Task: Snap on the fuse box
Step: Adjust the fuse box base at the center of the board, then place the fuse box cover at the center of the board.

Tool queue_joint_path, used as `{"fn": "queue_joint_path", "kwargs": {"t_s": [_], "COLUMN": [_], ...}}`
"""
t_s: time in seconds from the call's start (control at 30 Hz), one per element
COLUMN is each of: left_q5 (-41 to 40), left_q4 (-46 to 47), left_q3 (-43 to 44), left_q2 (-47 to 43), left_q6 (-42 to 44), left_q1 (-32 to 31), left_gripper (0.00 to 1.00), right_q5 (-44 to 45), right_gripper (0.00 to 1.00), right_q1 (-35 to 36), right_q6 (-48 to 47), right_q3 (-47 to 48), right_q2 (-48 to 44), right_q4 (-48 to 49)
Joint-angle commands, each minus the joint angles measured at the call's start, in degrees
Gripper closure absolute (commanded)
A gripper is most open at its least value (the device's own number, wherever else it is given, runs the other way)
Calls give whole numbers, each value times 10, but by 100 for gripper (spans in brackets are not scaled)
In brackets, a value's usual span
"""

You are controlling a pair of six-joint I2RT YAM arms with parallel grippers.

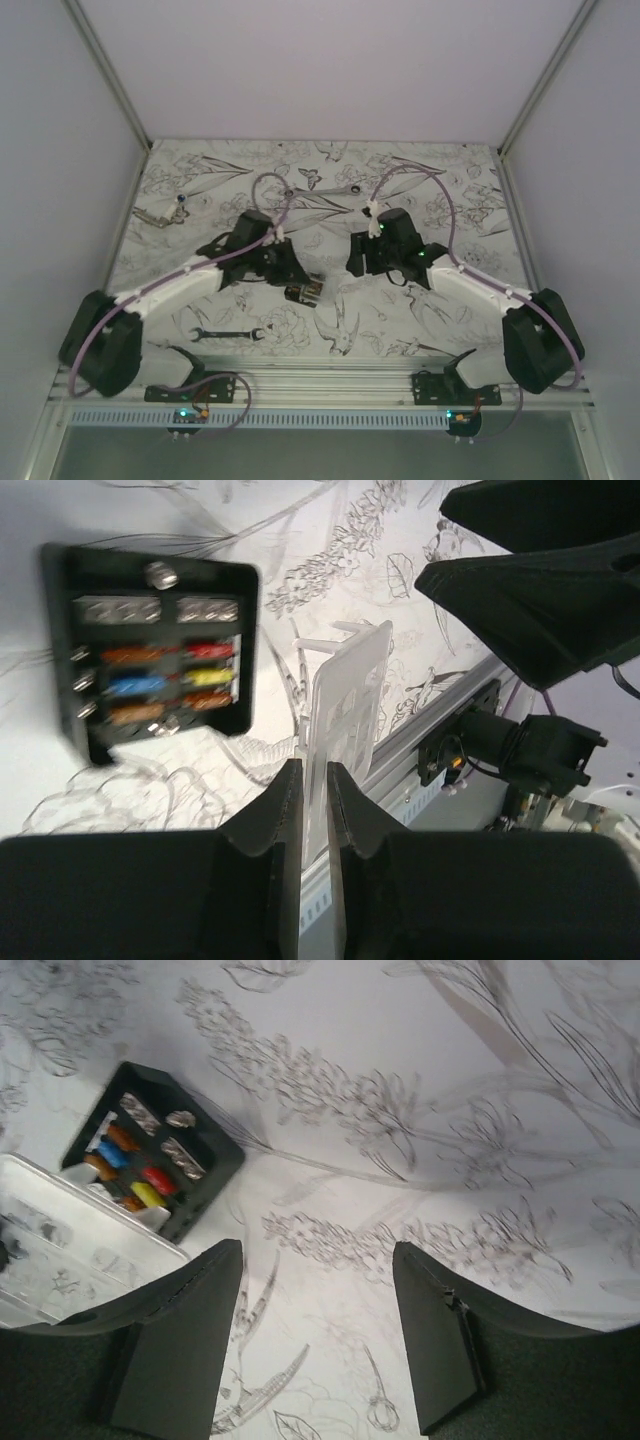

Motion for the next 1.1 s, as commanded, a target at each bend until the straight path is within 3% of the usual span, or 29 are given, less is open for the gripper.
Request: {"fn": "queue_joint_path", "kwargs": {"t_s": [0.0,0.17,0.33,0.77,1.07], "left_q5": [-23,-29,-51,-72,-142], "left_q4": [34,52,53,32,-77], "left_q3": [56,122,156,150,128], "left_q2": [106,216,267,280,157], "left_q6": [-1,-7,-8,-15,6], "left_q1": [-67,-120,-138,-139,-123], "left_gripper": [100,100,99,58,16], "right_q5": [50,83,90,83,62], "right_gripper": [31,29,27,22,18], "right_q1": [-14,-24,-42,-44,-42], "right_q6": [17,27,26,26,35], "right_q3": [-26,-53,-69,-69,-70], "right_q2": [-33,-65,-91,-87,-88], "right_q4": [-33,-40,-44,-54,-65]}}
